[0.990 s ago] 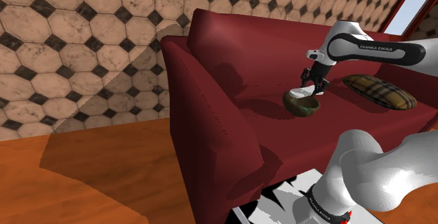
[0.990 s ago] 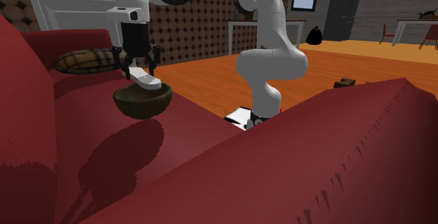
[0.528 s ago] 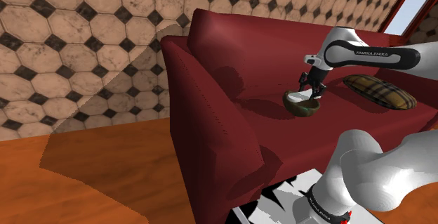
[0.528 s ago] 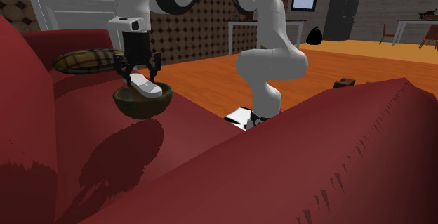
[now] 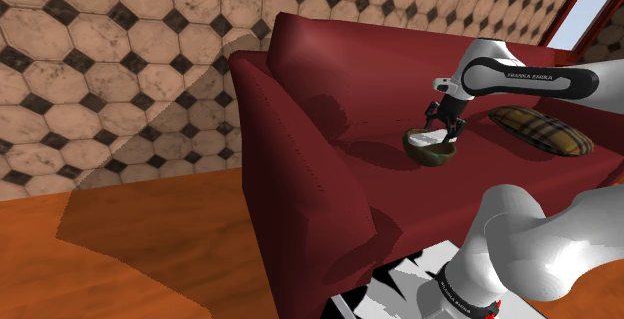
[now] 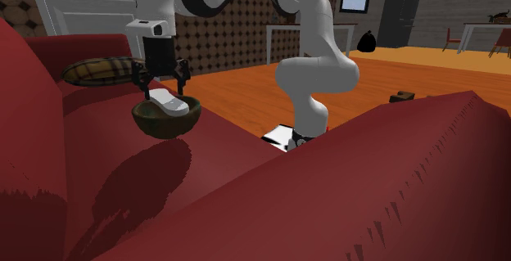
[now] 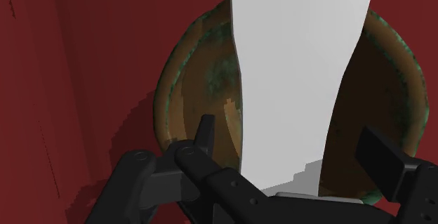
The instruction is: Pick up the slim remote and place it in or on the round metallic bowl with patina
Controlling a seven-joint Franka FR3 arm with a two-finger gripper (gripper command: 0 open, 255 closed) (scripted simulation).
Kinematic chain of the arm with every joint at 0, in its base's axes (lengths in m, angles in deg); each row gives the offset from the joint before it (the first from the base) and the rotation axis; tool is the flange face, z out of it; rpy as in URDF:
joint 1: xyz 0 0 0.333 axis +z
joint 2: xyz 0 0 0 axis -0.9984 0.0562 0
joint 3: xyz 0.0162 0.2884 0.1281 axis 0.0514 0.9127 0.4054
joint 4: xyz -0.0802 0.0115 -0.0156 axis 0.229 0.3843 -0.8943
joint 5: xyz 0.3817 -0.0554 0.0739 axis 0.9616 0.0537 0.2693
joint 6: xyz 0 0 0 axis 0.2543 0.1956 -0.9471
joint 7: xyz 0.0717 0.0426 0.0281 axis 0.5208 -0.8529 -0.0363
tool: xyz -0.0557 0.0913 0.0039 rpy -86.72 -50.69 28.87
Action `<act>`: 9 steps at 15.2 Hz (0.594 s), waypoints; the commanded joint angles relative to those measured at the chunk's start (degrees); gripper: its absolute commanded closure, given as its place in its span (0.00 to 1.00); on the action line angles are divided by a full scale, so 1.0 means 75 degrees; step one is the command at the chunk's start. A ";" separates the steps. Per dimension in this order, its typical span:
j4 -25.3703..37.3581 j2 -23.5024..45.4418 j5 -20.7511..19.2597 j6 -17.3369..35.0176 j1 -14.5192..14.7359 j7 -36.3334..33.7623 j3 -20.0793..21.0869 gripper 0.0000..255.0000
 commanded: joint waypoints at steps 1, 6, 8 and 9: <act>0.0000 0.0000 0.0000 0.0000 0.0000 0.0000 0.0000 0.00; 0.0666 -0.0131 0.0344 -0.0920 -0.0110 0.0112 0.0643 0.00; 0.0666 -0.0131 0.0344 -0.0920 -0.0110 0.0112 0.0643 0.00; 0.0666 -0.0131 0.0344 -0.0920 -0.0111 0.0112 0.0643 0.00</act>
